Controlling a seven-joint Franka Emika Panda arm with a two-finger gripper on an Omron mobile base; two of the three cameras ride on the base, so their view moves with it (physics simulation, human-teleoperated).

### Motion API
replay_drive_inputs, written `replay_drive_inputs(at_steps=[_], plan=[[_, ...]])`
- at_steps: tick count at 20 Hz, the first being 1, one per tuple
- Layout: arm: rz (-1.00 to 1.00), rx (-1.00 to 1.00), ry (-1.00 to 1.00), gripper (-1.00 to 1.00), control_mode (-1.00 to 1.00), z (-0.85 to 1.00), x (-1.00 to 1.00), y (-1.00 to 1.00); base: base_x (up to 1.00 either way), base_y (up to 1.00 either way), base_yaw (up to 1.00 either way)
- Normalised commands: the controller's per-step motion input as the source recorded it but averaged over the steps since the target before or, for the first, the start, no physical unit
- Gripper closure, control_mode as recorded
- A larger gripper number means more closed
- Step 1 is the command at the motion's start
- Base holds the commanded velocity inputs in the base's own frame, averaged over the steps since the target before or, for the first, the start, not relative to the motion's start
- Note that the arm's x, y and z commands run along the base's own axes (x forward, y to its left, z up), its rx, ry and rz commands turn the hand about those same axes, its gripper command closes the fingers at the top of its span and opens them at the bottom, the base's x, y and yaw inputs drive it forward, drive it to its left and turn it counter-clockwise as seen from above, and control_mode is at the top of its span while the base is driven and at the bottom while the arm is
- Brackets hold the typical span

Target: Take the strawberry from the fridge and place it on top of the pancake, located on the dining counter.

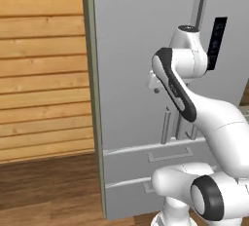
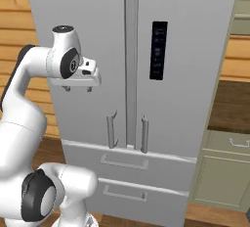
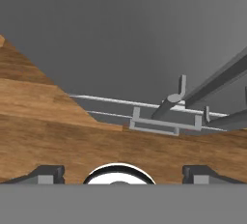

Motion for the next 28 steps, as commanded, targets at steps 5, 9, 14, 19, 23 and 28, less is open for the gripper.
replay_drive_inputs(at_steps=[5,9,14,19,23,28], plan=[[0.0,0.0,0.0,-1.0,1.0,0.0,0.0,0.0,-0.22,-0.45,-0.02],[0.0,0.0,0.0,-1.0,1.0,0.0,0.0,0.0,0.0,-0.6,0.0],[0.0,0.0,0.0,-1.0,1.0,0.0,0.0,0.0,-0.02,-0.52,-0.03],[0.0,0.0,0.0,-1.0,1.0,0.0,0.0,0.0,-0.34,-0.41,-0.15],[0.0,0.0,0.0,-1.0,1.0,0.0,0.0,0.0,-0.28,-0.3,-0.18],[0.0,0.0,0.0,-1.0,1.0,0.0,0.0,0.0,0.0,-0.22,-0.06]])
